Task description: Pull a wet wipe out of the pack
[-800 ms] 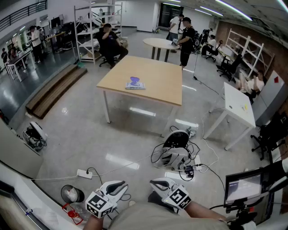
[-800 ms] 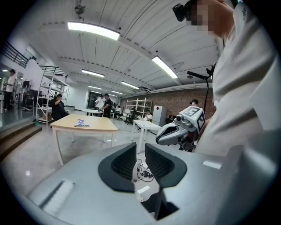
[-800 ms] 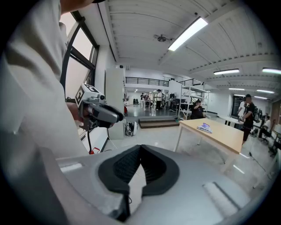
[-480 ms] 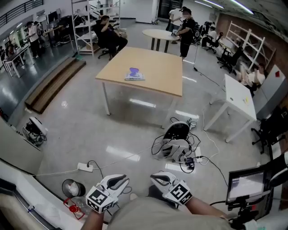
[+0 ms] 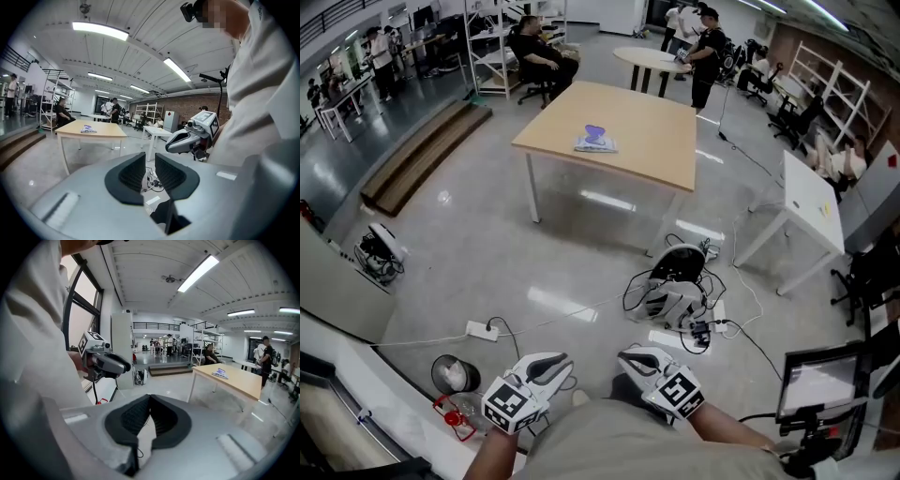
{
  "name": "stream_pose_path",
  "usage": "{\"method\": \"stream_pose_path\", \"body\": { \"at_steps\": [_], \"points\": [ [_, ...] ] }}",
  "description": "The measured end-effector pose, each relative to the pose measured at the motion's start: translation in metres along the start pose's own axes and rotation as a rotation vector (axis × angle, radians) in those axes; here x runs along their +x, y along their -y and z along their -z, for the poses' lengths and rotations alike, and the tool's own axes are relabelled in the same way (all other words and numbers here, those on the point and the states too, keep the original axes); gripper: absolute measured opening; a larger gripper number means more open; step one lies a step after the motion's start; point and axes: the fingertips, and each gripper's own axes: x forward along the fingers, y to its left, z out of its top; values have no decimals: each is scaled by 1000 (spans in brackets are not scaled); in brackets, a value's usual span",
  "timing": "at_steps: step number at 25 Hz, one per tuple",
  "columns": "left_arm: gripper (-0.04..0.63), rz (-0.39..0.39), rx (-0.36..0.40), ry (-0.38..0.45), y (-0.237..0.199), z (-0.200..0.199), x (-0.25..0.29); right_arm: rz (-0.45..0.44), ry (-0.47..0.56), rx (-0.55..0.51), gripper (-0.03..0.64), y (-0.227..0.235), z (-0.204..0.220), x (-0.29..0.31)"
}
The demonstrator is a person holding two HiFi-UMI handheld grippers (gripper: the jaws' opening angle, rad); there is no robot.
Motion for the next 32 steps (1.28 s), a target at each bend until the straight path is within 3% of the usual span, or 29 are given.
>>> {"method": "stream_pose_path", "body": {
  "at_steps": [11, 19, 22, 28, 32],
  "points": [
    [69, -13, -6, 6, -11, 2, 12, -33, -2, -14, 2, 11, 2, 14],
    [47, -28, -6, 9, -35, -10, 43, -44, 6, 5, 2, 49, 4, 22],
    [21, -30, -9, 2, -46, -15, 62, -52, 12, 8, 2, 73, 3, 27],
    [6, -44, -7, -33, -80, -36, 144, -62, 23, 24, 2, 164, 10, 30],
    [6, -32, 8, -28, -90, -53, 169, -59, 26, 29, 2, 191, 7, 34]
  ]
}}
